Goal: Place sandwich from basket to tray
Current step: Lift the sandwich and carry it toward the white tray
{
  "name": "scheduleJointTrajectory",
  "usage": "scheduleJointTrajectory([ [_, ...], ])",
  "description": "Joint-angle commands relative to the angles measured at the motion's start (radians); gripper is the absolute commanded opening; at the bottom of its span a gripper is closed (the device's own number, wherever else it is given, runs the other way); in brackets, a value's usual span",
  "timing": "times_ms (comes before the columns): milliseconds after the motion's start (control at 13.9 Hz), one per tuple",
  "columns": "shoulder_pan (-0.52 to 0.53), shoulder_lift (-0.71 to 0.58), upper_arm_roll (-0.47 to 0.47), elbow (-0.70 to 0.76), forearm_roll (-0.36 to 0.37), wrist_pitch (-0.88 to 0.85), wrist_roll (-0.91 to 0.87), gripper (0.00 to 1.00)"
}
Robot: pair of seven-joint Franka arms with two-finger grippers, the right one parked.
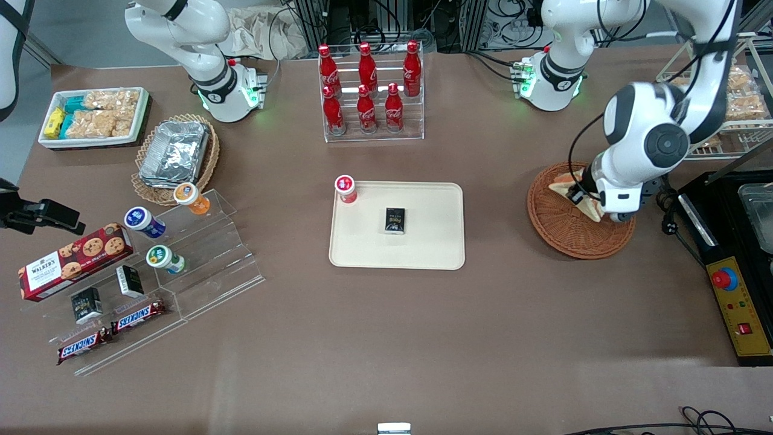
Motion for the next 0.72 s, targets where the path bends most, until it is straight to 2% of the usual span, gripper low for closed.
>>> scheduleJointTrajectory([
  [0, 0.000, 0.065, -0.072, 0.298, -0.006, -0.268, 0.095, 0.00],
  [144, -0.006, 0.041, -0.110, 0.333, -0.058, -0.292, 0.170, 0.00],
  [360, -0.020, 0.019, -0.239, 0.366, -0.075, -0.272, 0.249, 0.00],
  [505, -0.020, 0.034, -0.323, 0.361, -0.112, -0.198, 0.246, 0.00],
  [649, -0.022, 0.073, -0.395, 0.325, -0.110, -0.098, 0.243, 0.00],
])
